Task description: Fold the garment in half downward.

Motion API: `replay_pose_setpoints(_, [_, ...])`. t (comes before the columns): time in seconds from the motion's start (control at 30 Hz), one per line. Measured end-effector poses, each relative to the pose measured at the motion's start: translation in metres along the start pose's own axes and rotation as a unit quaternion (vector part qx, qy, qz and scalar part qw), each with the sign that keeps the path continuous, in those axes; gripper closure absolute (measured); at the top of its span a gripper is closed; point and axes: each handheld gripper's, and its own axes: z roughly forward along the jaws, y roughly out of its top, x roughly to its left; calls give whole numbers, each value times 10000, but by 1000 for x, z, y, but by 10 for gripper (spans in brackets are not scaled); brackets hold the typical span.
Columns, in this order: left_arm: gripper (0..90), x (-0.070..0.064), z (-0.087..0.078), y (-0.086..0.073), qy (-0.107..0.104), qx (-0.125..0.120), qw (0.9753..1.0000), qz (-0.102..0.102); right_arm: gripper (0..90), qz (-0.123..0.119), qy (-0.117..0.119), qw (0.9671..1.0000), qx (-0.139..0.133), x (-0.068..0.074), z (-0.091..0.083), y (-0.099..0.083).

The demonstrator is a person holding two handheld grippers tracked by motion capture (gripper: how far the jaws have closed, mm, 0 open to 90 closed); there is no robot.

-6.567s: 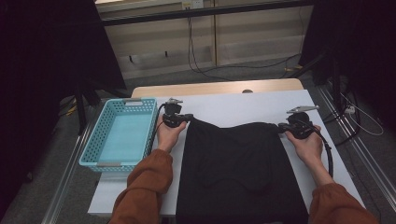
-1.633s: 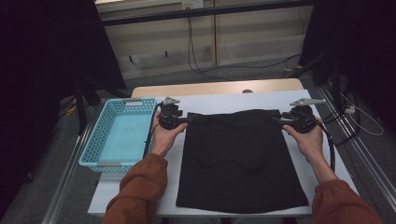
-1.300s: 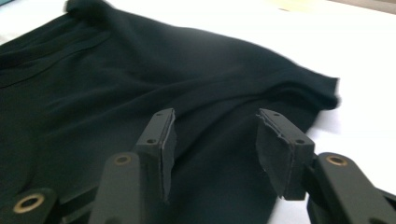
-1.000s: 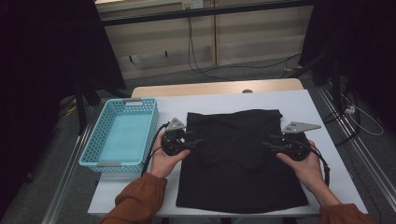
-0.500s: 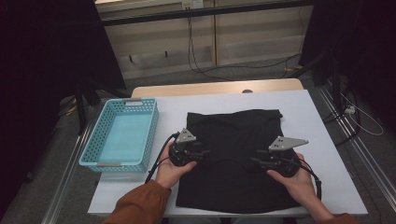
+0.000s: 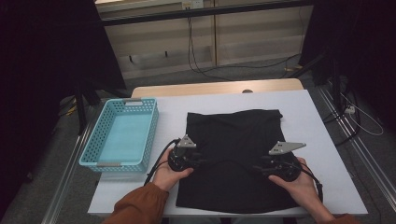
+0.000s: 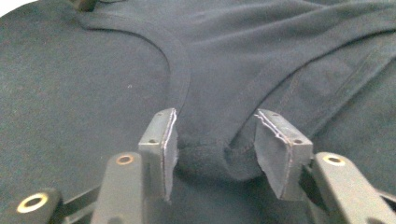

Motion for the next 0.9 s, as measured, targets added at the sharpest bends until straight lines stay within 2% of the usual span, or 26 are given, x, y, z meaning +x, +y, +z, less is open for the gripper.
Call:
replay_pose_setpoints(0.07, [624,1,0,-3,-59,17,10000,-51,477,24,10,10000,51,1,0,-2])
replay_pose_setpoints(0.27, [630,0,0,-3,-252,102,9996,-10,460,-4,56,9997,239,3,4,-5])
replay_pose_setpoints(0.37, [672,-1,-1,-3,-456,169,9988,-88,463,80,146,9996,213,1,4,-5])
replay_pose_setpoints(0.43, [710,-1,-2,-4,-576,209,9981,-59,466,127,213,9995,191,1,3,-5])
replay_pose_setpoints(0.5, [712,-2,-3,-4,-685,278,9972,-98,482,271,359,9988,183,-1,2,-6])
replay_pose_setpoints(0.6, [697,-4,-4,-5,-676,279,9973,-107,497,349,407,9983,213,-1,0,-8])
replay_pose_setpoints(0.67, [698,-6,-3,-5,-674,286,9973,-79,552,366,465,9980,199,0,-2,-9])
replay_pose_setpoints(0.7, [733,-6,-4,-5,-651,265,9975,-68,568,373,474,9980,182,0,-3,-10])
replay_pose_setpoints(0.77, [805,-5,-6,-5,-745,219,9969,-103,649,384,516,9978,179,0,-3,-10])
replay_pose_setpoints(0.83, [852,-5,-10,-3,-755,29,9971,-130,732,426,448,9980,134,0,-4,-10])
replay_pose_setpoints(0.9, [861,-5,-15,0,-814,-208,9963,-191,819,452,359,9982,-137,-3,-8,-9])
